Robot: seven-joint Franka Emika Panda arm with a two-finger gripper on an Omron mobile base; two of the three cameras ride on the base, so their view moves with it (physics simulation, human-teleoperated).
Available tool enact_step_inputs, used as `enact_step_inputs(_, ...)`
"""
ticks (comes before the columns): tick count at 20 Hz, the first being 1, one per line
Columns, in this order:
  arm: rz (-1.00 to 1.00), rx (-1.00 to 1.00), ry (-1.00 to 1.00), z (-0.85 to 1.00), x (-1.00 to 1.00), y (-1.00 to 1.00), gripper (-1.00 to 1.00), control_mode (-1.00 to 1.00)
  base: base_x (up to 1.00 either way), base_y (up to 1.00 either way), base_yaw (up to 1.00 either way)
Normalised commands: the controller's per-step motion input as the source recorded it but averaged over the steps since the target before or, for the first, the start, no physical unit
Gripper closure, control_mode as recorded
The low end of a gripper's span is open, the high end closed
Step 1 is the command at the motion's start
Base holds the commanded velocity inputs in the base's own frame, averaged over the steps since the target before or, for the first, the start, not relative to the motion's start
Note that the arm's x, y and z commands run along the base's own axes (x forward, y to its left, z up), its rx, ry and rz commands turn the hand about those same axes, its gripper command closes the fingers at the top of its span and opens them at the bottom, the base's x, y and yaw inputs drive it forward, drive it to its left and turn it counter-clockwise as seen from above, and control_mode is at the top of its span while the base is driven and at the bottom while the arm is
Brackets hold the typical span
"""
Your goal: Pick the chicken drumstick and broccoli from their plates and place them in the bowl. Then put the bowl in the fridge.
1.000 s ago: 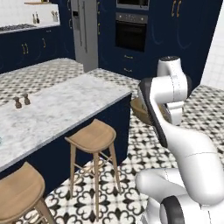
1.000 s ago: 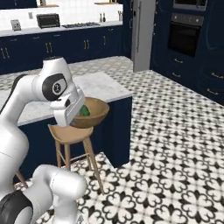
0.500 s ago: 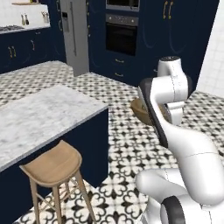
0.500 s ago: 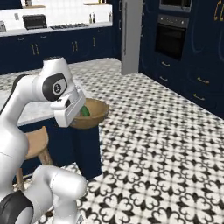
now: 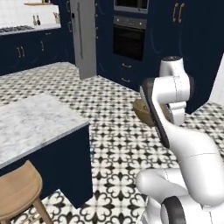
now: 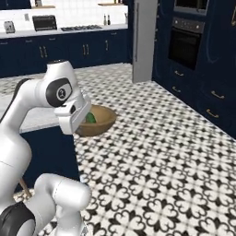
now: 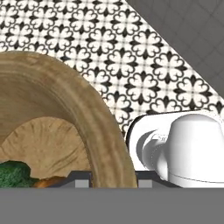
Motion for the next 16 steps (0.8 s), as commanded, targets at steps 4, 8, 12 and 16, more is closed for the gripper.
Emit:
enact_step_inputs(4, 0.0, 0.0, 0.0, 0.0, 0.0, 0.0, 1.0, 1.0, 1.0, -0.93, 0.39)
enact_step_inputs(8, 0.0, 0.0, 0.0, 0.0, 0.0, 0.0, 1.0, 1.0, 1.0, -0.82, 0.47)
enact_step_inputs(12, 0.0, 0.0, 0.0, 0.0, 0.0, 0.0, 1.0, 1.0, 1.0, -0.7, 0.53)
enact_step_inputs(16, 0.0, 0.0, 0.0, 0.0, 0.0, 0.0, 1.0, 1.0, 1.0, -0.73, 0.52)
